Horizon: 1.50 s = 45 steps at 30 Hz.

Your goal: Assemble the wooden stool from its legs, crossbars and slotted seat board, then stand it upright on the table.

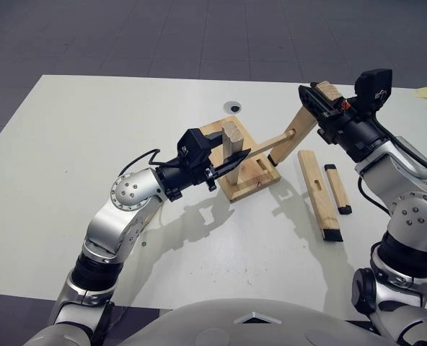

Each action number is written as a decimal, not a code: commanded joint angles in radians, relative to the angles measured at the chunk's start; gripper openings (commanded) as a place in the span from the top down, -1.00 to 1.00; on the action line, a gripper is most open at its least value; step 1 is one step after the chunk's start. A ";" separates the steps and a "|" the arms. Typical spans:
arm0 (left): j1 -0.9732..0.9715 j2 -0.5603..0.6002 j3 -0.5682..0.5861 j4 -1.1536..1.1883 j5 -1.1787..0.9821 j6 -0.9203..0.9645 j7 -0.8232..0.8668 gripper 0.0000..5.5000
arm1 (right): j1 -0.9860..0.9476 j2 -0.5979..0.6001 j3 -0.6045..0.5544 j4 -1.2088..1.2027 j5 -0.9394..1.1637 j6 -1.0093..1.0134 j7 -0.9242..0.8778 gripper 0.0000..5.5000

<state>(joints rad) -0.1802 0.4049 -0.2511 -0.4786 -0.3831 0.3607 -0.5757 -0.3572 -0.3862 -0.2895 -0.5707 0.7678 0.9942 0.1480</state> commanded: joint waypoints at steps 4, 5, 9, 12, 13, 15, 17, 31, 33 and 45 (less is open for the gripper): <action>0.060 0.029 -0.042 0.079 0.042 0.086 -0.003 0.25 | -0.053 0.035 0.026 -0.028 0.114 0.021 0.040 0.59; 0.059 0.029 -0.043 0.079 0.042 0.086 -0.003 0.25 | -0.049 0.033 0.029 -0.032 0.116 0.019 0.040 0.59; 0.056 0.030 -0.045 0.081 0.044 0.087 -0.004 0.25 | -0.018 0.046 0.031 -0.038 0.130 0.032 0.022 0.59; 0.056 0.032 -0.046 0.084 0.045 0.085 -0.007 0.25 | 0.012 0.062 0.030 -0.036 0.145 0.051 0.003 0.59; 0.055 0.033 -0.046 0.086 0.045 0.085 -0.008 0.25 | 0.015 0.071 0.024 -0.032 0.159 0.063 -0.008 0.59; 0.053 0.034 -0.046 0.089 0.047 0.083 -0.010 0.25 | 0.010 0.086 0.008 -0.018 0.203 0.093 -0.036 0.59; 0.051 0.034 -0.046 0.092 0.045 0.083 -0.012 0.25 | -0.016 0.085 -0.013 0.017 0.246 0.128 -0.057 0.59; 0.042 0.035 -0.047 0.103 0.050 0.075 -0.013 0.25 | -0.121 -0.041 0.008 0.154 0.329 0.396 -0.116 0.59; 0.042 0.035 -0.048 0.104 0.051 0.074 -0.013 0.25 | -0.117 -0.035 0.015 0.174 0.315 0.445 -0.137 0.59; 0.036 0.043 -0.047 0.109 0.048 0.074 -0.018 0.25 | -0.267 0.033 -0.049 0.273 0.292 0.595 -0.177 0.60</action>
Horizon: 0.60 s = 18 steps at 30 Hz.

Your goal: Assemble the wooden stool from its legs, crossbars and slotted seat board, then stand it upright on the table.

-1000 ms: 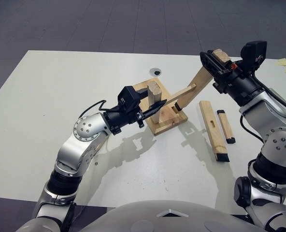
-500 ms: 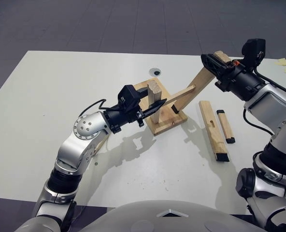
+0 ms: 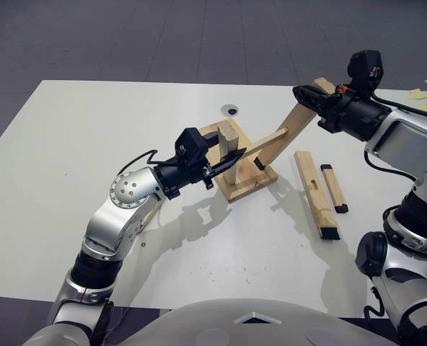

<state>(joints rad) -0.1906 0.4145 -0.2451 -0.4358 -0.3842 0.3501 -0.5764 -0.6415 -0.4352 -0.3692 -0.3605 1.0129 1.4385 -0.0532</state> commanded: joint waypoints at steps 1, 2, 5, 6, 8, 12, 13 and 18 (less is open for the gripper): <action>0.046 0.035 -0.052 0.067 0.048 0.085 -0.018 0.26 | 0.001 0.088 0.008 0.066 0.052 0.161 0.025 0.60; 0.046 0.035 -0.051 0.068 0.047 0.084 -0.019 0.26 | -0.013 0.092 -0.009 0.072 0.056 0.168 0.026 0.60; 0.053 0.035 -0.050 0.064 0.045 0.085 -0.015 0.26 | -0.054 0.110 -0.044 0.089 0.065 0.175 0.005 0.60; 0.053 0.034 -0.051 0.064 0.045 0.086 -0.015 0.26 | -0.069 0.118 -0.054 0.096 0.063 0.176 -0.004 0.60; 0.047 0.033 -0.051 0.068 0.045 0.086 -0.016 0.26 | -0.091 0.133 -0.067 0.103 0.056 0.175 -0.023 0.59; 0.041 0.038 -0.046 0.075 0.043 0.085 -0.021 0.26 | -0.125 0.151 -0.091 0.112 0.047 0.175 -0.053 0.58; 0.041 0.040 -0.045 0.076 0.044 0.084 -0.023 0.26 | -0.132 0.149 -0.091 0.114 0.044 0.175 -0.055 0.58; 0.040 0.040 -0.046 0.084 0.051 0.078 -0.023 0.26 | -0.064 0.125 -0.003 0.101 0.057 0.176 -0.049 0.58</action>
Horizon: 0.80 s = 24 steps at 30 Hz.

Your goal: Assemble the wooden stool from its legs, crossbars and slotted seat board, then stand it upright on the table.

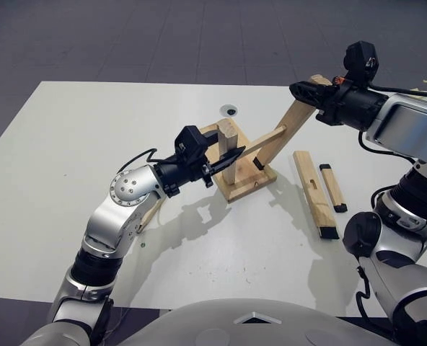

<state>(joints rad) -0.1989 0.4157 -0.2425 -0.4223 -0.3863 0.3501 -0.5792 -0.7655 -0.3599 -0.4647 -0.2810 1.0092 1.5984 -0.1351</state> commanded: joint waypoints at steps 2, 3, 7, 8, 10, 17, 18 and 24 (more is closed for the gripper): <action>0.044 0.037 -0.051 0.073 0.055 0.076 -0.020 0.26 | 0.142 0.039 0.143 0.003 0.075 0.016 0.032 0.58; 0.043 0.036 -0.052 0.073 0.054 0.077 -0.020 0.26 | 0.182 0.037 0.166 -0.004 0.063 0.016 0.030 0.58; 0.047 0.031 -0.061 0.070 0.059 0.074 -0.014 0.26 | 0.305 -0.034 0.312 -0.038 -0.042 0.005 0.072 0.59; 0.049 0.031 -0.061 0.068 0.060 0.074 -0.013 0.26 | 0.325 -0.098 0.386 -0.066 -0.070 -0.030 0.107 0.60; 0.049 0.031 -0.063 0.068 0.061 0.076 -0.014 0.26 | 0.346 -0.142 0.436 -0.090 -0.099 -0.067 0.141 0.60; 0.042 0.026 -0.053 0.066 0.052 0.080 -0.010 0.26 | 0.194 -0.015 0.269 0.118 -0.106 -0.021 0.158 0.62; 0.040 0.022 -0.045 0.065 0.045 0.081 -0.006 0.26 | 0.158 0.002 0.242 0.150 -0.113 -0.029 0.150 0.62; 0.050 0.007 -0.027 -0.006 0.011 0.124 0.025 0.26 | 0.122 -0.035 0.253 0.103 -0.165 -0.093 0.191 0.61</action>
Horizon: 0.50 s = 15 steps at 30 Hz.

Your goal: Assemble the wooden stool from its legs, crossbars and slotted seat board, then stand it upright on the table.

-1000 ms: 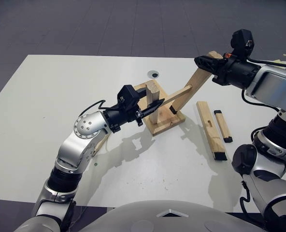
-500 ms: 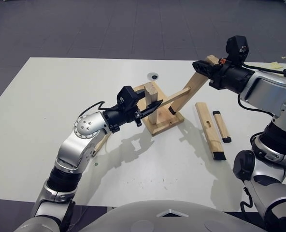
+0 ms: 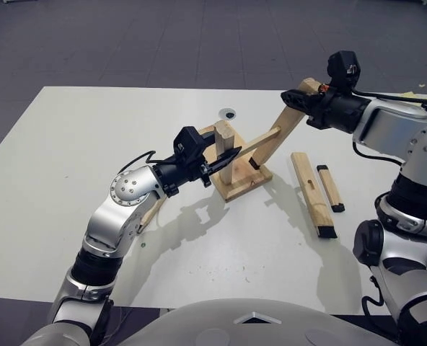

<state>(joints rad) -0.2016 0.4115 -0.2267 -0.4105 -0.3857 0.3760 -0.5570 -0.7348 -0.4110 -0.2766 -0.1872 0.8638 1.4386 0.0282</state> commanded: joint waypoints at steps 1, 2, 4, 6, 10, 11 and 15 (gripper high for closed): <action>0.065 0.010 -0.046 -0.047 0.010 0.108 0.015 0.26 | 0.119 -0.015 0.101 -0.036 -0.028 0.054 0.051 0.61; 0.079 0.007 -0.048 -0.075 0.009 0.118 0.030 0.26 | 0.144 -0.036 0.123 -0.075 -0.028 0.054 0.071 0.61; 0.106 -0.004 -0.053 -0.133 0.013 0.142 0.068 0.26 | 0.170 -0.059 0.123 -0.119 -0.018 0.085 0.098 0.61; 0.141 -0.018 -0.053 -0.204 0.024 0.169 0.123 0.26 | 0.164 -0.079 0.074 -0.097 0.005 0.152 0.117 0.61; 0.230 -0.067 -0.063 -0.340 0.047 0.220 0.248 0.26 | 0.095 -0.174 0.107 -0.014 0.034 0.175 0.197 0.62; 0.250 -0.079 -0.076 -0.363 0.058 0.231 0.276 0.26 | 0.072 -0.192 0.136 0.009 0.032 0.175 0.214 0.62; 0.311 -0.121 -0.136 -0.426 0.097 0.273 0.358 0.26 | -0.021 -0.252 0.292 0.073 -0.014 0.161 0.302 0.62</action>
<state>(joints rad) 0.0594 0.3121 -0.3232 -0.8260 -0.2968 0.5859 -0.2433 -0.7867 -0.6395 -0.1240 -0.1816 0.8833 1.5004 0.3004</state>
